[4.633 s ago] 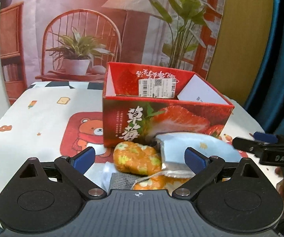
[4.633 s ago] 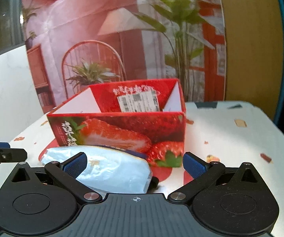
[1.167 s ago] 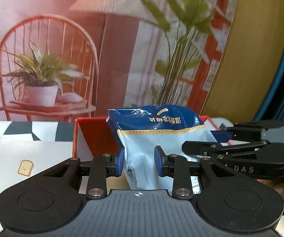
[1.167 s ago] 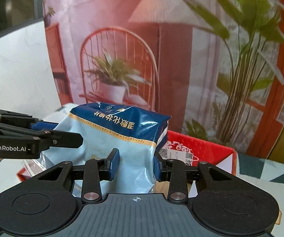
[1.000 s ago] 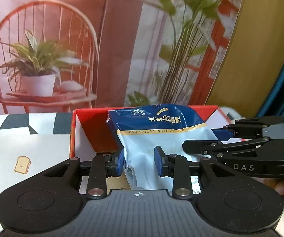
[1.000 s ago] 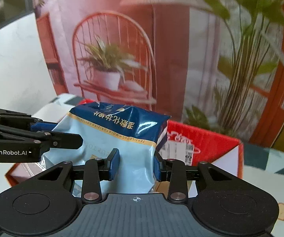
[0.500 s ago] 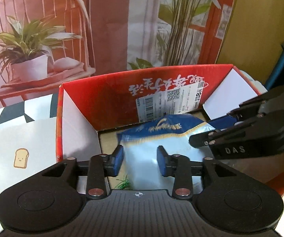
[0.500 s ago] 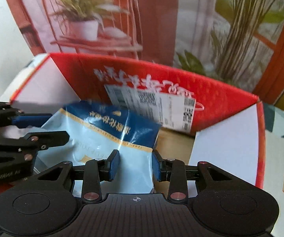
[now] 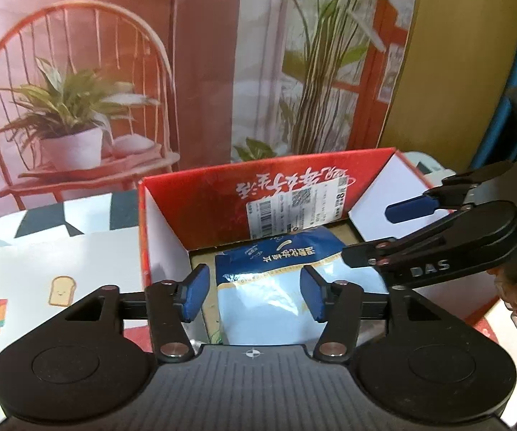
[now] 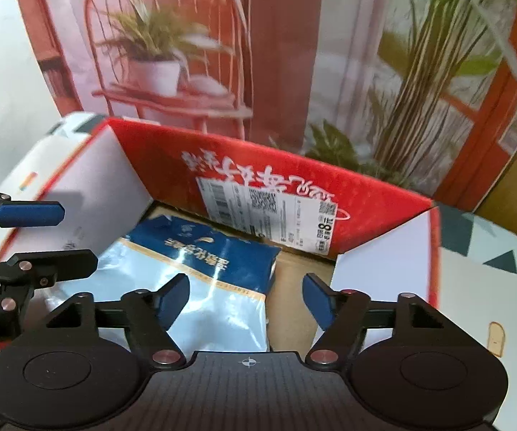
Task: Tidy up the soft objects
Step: 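Lower the bag into the red box and open both grippers, then move both grippers down to the orange floral cloth beside the box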
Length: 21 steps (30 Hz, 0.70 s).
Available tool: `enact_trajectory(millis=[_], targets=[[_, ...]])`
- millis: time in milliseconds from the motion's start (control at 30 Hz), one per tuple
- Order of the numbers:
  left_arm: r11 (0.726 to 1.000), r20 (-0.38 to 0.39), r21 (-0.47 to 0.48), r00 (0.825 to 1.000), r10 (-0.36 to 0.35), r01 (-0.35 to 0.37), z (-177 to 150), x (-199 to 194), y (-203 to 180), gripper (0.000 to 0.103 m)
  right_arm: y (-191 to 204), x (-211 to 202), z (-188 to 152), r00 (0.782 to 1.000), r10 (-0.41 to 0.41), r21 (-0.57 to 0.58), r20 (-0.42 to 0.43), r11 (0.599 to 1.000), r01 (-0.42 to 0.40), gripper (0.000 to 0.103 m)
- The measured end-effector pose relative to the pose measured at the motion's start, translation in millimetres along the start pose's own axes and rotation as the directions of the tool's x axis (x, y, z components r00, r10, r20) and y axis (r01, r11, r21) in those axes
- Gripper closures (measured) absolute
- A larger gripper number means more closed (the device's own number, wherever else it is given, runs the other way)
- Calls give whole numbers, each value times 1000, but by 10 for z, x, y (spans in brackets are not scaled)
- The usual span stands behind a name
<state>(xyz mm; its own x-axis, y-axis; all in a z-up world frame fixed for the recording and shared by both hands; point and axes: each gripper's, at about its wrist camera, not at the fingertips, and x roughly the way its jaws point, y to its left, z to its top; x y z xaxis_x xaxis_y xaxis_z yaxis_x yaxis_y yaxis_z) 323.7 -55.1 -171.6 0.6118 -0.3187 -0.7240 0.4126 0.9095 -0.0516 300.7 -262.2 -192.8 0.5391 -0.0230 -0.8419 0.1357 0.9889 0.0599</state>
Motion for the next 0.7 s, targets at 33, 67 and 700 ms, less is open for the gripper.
enact_trajectory(millis=[33,67,700], targets=[[1000,14,-1,1000,-3,3,-31,-85,-5,43,-2,-91,-36,1000,5,-4,22,1000,-5,34],[1000,29,-4,1000,-10,10,-78,-185,-9,43,-4,-202,-89,999,10,-7,50,1000,-10,33],[981,-13,-166,994,-108,104,-1291,-785,-115,45,98,-1306,-1443,950,88,75,300,990,-115,35]])
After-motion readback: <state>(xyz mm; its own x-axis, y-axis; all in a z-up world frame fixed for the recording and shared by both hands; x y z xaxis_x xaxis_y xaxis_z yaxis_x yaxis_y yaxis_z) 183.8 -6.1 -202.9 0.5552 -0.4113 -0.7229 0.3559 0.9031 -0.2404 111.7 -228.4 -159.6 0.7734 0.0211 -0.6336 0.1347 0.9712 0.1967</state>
